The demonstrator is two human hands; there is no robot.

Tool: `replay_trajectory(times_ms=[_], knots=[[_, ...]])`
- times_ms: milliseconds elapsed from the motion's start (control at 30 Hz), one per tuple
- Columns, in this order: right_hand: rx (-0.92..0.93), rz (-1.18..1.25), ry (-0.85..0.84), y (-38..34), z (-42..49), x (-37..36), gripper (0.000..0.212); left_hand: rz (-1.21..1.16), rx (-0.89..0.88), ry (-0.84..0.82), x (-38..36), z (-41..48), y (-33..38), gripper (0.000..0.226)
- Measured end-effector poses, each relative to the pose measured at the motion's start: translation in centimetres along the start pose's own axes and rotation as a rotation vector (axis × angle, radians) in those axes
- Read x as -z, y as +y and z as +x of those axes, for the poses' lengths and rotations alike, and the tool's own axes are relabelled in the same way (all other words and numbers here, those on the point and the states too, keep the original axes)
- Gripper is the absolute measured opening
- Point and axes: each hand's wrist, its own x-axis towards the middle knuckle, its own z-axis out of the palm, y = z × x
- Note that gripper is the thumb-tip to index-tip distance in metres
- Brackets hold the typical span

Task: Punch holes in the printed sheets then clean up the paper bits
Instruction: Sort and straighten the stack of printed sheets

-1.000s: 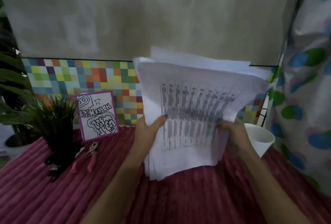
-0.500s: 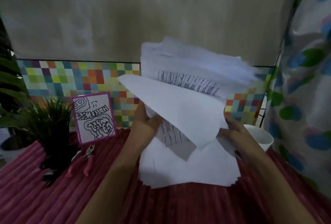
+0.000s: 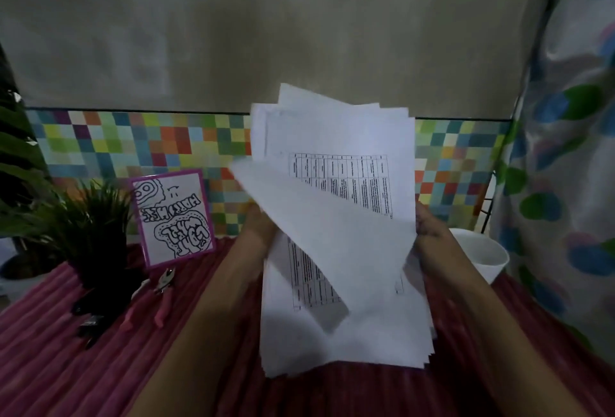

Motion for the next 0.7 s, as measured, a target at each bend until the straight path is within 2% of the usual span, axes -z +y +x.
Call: replay_trajectory(times_ms=[67,100,200,333,367,500,700], knots=[[0.030,-0.009,0.007,-0.1,0.3,0.1,0.037,0.065,-0.113,0.016,-0.2,-0.3,0.7,0.040],[0.020,-0.036,0.009,-0.4,0.2,-0.1,0.039,0.101,-0.178,0.024,-0.3,-0.7,1.2,0.037],[-0.080,-0.058,0.135,-1.1,0.5,-0.4,0.030,0.195,-0.325,0.027,-0.7,-1.5,1.1,0.023],[-0.135,-0.117,0.288,-2.1,1.2,-0.9,0.063,0.161,-0.369,0.019,-0.9,-2.4,0.9,0.021],[-0.126,-0.102,0.291,-2.3,1.2,-0.9,0.061,0.146,-0.382,0.021,-1.0,-2.8,1.1,0.022],[0.022,0.012,0.252,-2.8,0.1,-2.1,0.021,0.126,-0.467,0.015,-1.4,-3.7,1.4,0.029],[0.218,-0.006,0.263,-3.5,-1.4,-1.5,0.029,0.026,-0.571,0.081,-1.5,-4.0,1.9,0.028]])
